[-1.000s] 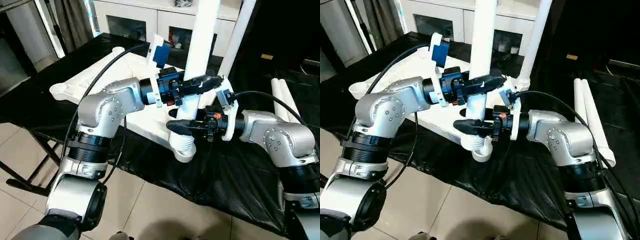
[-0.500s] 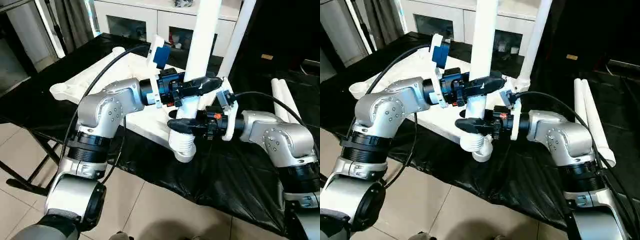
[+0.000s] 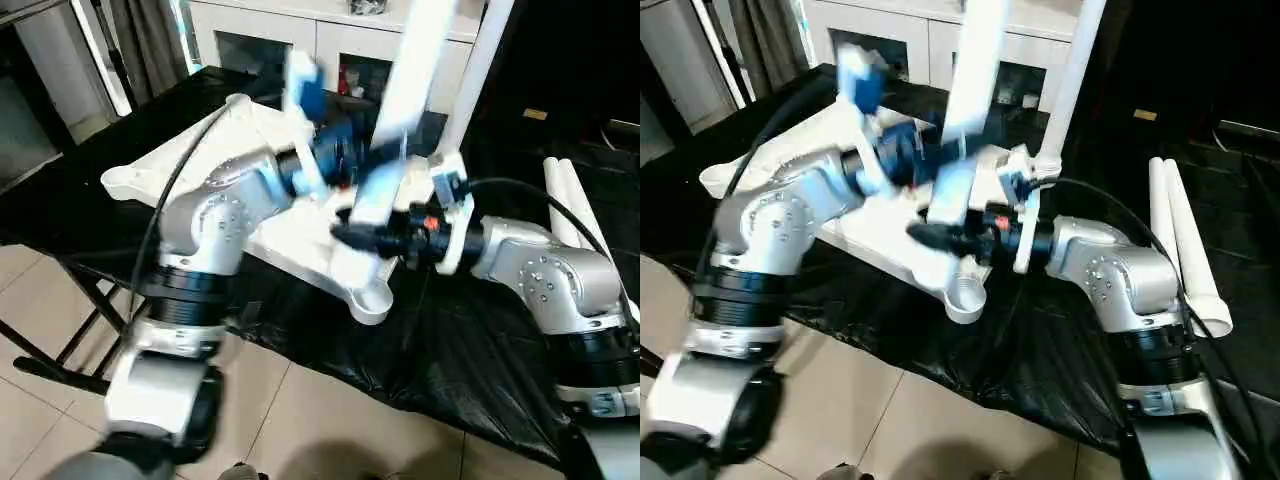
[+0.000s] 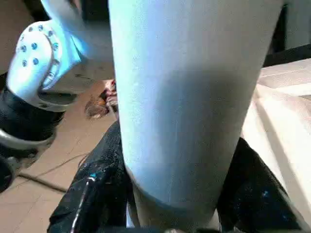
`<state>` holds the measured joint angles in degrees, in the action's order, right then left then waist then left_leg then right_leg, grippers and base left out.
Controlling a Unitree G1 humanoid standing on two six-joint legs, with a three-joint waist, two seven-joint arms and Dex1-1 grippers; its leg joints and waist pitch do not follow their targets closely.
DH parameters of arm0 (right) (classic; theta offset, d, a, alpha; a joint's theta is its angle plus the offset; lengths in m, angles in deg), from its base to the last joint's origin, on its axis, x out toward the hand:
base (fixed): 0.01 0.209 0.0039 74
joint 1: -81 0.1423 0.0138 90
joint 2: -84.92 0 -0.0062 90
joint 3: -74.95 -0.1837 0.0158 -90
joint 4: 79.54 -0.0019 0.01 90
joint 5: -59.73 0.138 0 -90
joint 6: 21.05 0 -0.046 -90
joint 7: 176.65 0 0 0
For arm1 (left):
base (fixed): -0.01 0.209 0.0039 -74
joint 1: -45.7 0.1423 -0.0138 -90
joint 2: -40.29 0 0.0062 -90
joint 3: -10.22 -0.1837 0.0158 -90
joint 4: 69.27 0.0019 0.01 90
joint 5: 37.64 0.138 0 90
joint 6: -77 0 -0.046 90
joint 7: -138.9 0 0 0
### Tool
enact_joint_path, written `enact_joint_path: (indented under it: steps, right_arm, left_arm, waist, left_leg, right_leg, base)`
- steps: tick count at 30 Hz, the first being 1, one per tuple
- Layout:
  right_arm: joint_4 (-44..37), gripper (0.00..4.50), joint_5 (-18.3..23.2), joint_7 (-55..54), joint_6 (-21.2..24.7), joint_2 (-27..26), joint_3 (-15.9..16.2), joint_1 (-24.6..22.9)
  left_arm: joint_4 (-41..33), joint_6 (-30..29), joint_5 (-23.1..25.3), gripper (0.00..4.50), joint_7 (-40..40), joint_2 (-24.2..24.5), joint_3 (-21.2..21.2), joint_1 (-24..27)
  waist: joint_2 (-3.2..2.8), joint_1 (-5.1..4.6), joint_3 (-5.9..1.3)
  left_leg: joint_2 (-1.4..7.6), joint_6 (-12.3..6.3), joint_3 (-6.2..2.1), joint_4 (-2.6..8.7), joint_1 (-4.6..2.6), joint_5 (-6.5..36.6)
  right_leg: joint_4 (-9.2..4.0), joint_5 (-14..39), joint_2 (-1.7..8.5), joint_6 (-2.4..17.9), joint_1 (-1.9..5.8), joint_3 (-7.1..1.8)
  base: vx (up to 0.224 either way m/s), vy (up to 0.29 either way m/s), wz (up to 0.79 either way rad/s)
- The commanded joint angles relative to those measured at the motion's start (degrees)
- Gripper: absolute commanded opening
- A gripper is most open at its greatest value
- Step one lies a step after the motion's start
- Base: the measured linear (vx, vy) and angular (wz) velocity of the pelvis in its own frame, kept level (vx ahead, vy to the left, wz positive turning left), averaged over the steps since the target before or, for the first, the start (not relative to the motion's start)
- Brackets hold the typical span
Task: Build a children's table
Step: Pick table leg, then insert table leg to table base
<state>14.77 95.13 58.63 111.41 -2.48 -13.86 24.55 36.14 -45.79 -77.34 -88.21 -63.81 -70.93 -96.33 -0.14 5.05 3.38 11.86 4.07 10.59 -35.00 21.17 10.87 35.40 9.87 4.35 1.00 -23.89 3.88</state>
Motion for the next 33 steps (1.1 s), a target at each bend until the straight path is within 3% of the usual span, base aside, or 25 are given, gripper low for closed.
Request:
enact_joint_path:
  steps: [1,2,4,6,7,8,9,10,11,12,16,20,21,23,26,33]
  right_arm:
    - [-1.2,1.91,-0.4,-4.1,-2.6,-0.9,-2.7,-0.6]
    - [-0.9,1.91,-1.0,-5.8,-3.5,-1.4,-3.3,-0.9]
    - [1.3,1.91,-4.4,-11.5,-7.3,-2.3,-4.6,-1.7]
    - [3.2,1.91,-8.8,-16.8,-10.2,-2.2,-4.9,-2.8]
    - [3.2,1.91,-8.8,-16.8,-10.2,-2.2,-4.9,-2.8]
    - [3.9,1.91,-10.5,-19.9,-11.2,-2.4,-5.7,-3.5]
    - [4.0,1.91,-10.8,-21.1,-11.5,-2.6,-6.3,-3.9]
    - [4.0,1.91,-10.8,-21.1,-11.5,-2.6,-6.3,-3.9]
    - [4.0,1.90,-11.5,-22.2,-12.0,-2.6,-6.6,-4.4]
    - [3.5,1.90,-12.1,-23.1,-12.3,-2.6,-6.7,-5.1]
    - [1.3,1.90,-13.4,-25.6,-12.9,-3.0,-6.8,-8.1]
    - [0.2,1.90,-13.7,-26.4,-13.3,-3.1,-6.4,-9.4]
    - [0.1,1.90,-13.8,-26.5,-13.3,-3.1,-6.3,-9.6]
    - [-0.1,1.90,-14.1,-26.7,-13.5,-3.1,-6.2,-9.7]
    - [-0.5,1.90,-14.3,-27.3,-13.6,-2.9,-6.2,-10.1]
    - [-1.6,1.90,-14.3,-27.8,-13.2,-3.1,-6.0,-10.6]
  left_arm:
    - [1.8,1.2,-1.2,2.87,0.6,1.3,2.3,-1.4]
    - [2.4,1.3,-1.0,2.87,-0.1,2.0,2.4,-1.4]
    - [3.7,2.1,1.4,2.87,-3.5,5.0,0.9,-0.7]
    - [5.0,7.0,8.9,2.87,-9.5,9.2,-5.7,1.9]
    - [5.0,7.0,8.9,2.87,-9.5,9.2,-5.7,1.9]
    - [6.8,11.7,15.1,2.87,-13.0,12.2,-11.4,3.8]
    - [7.9,14.1,17.9,2.87,-14.2,13.5,-14.0,4.6]
    - [7.9,14.1,17.9,2.87,-14.2,13.5,-14.0,4.6]
    - [9.4,16.8,21.0,2.87,-16.0,15.0,-17.1,5.5]
    - [11.7,20.5,25.2,2.87,-17.6,16.9,-21.2,6.3]
    - [22.3,30.0,35.5,2.87,-20.5,20.4,-30.9,6.1]
    - [29.8,35.8,41.3,2.87,-21.1,21.1,-34.7,4.3]
    - [31.3,36.8,42.5,2.87,-21.5,21.3,-35.5,3.9]
    - [33.4,38.1,43.9,2.87,-21.0,21.2,-36.0,3.0]
    - [38.8,41.5,46.5,2.87,-16.9,20.0,-36.7,0.6]
    - [47.0,45.7,50.2,2.87,-11.8,18.0,-38.4,-3.0]
  waist:
    - [0.90,0.15,-4.82]
    - [0.49,0.03,-4.74]
    - [0.40,-0.10,-4.76]
    - [-0.35,-0.36,-4.70]
    - [-0.26,-0.33,-4.78]
    - [-0.45,-0.42,-4.81]
    - [-0.71,-0.47,-4.88]
    - [-0.68,-0.40,-4.89]
    - [-0.67,-0.35,-4.96]
    - [-1.08,-0.54,-4.98]
    - [-1.08,-0.87,-4.77]
    - [-1.82,-1.38,-4.90]
    - [-1.56,-1.67,-4.82]
    - [-1.82,-1.73,-4.82]
    - [-1.60,-1.99,-4.76]
    - [-1.95,-1.95,-4.97]
  left_leg:
    - [0.44,-3.00,-0.17,3.20,-0.14,3.6]
    - [0.40,-2.62,-0.20,3.29,-0.22,3.5]
    - [0.33,-1.90,-0.23,3.39,-0.37,3.2]
    - [0.40,-0.87,-0.29,3.50,-0.51,3.3]
    - [0.44,-0.72,-0.35,3.59,-0.67,3.2]
    - [0.44,-0.34,-0.30,3.58,-0.67,3.2]
    - [0.51,-0.43,-0.24,3.57,-0.85,3.1]
    - [0.56,-0.51,-0.35,3.64,-0.96,3.3]
    - [0.47,-0.31,-0.36,3.63,-0.80,3.2]
    - [0.55,-0.09,-0.39,3.67,-0.72,3.3]
    - [0.23,0.27,-0.39,3.87,-0.70,5.7]
    - [0.43,1.27,-0.56,3.90,-0.71,7.5]
    - [0.42,1.09,-0.59,3.96,-0.60,8.0]
    - [0.44,1.08,-0.60,3.91,-0.64,8.2]
    - [0.29,0.63,-0.59,3.83,-0.55,8.5]
    - [0.31,-0.89,-0.64,3.65,-0.41,6.8]
  right_leg:
    - [-3.53,6.3,2.94,12.6,4.39,-2.29]
    - [-3.64,6.9,2.80,12.0,4.22,-2.25]
    - [-3.76,7.8,2.73,11.0,4.00,-2.24]
    - [-3.66,7.7,2.56,10.3,3.88,-2.29]
    - [-3.81,7.8,2.63,9.9,3.84,-2.29]
    - [-3.53,6.8,2.64,10.3,4.03,-2.32]
    - [-3.56,6.2,2.51,9.9,3.78,-2.41]
    - [-3.67,6.0,2.64,9.9,3.77,-2.40]
    - [-3.47,4.8,2.67,10.3,4.06,-2.42]
    - [-3.15,3.7,2.70,10.8,4.13,-2.45]
    - [-3.88,5.3,2.58,9.3,4.26,-2.54]
    - [-3.69,5.8,2.95,11.0,4.40,-2.51]
    - [-3.88,6.4,2.91,11.2,4.48,-2.48]
    - [-3.89,6.5,3.03,11.7,4.42,-2.51]
    - [-4.02,7.2,2.91,11.7,4.64,-2.48]
    - [-3.94,5.6,2.91,12.7,4.62,-2.45]
  base:
    - [0.000,0.000,0.00]
    - [0.000,0.000,0.00]
    - [0.000,0.000,0.00]
    - [0.000,0.000,0.00]
    - [0.000,0.000,0.00]
    - [0.000,0.000,0.00]
    - [0.000,0.000,0.00]
    - [0.000,0.000,0.00]
    - [0.000,0.000,0.00]
    - [0.000,0.000,0.00]
    - [0.000,0.000,0.00]
    - [0.000,0.000,0.00]
    - [0.000,0.000,0.00]
    - [0.000,0.000,0.00]
    - [0.000,0.000,0.00]
    - [0.000,0.000,0.00]
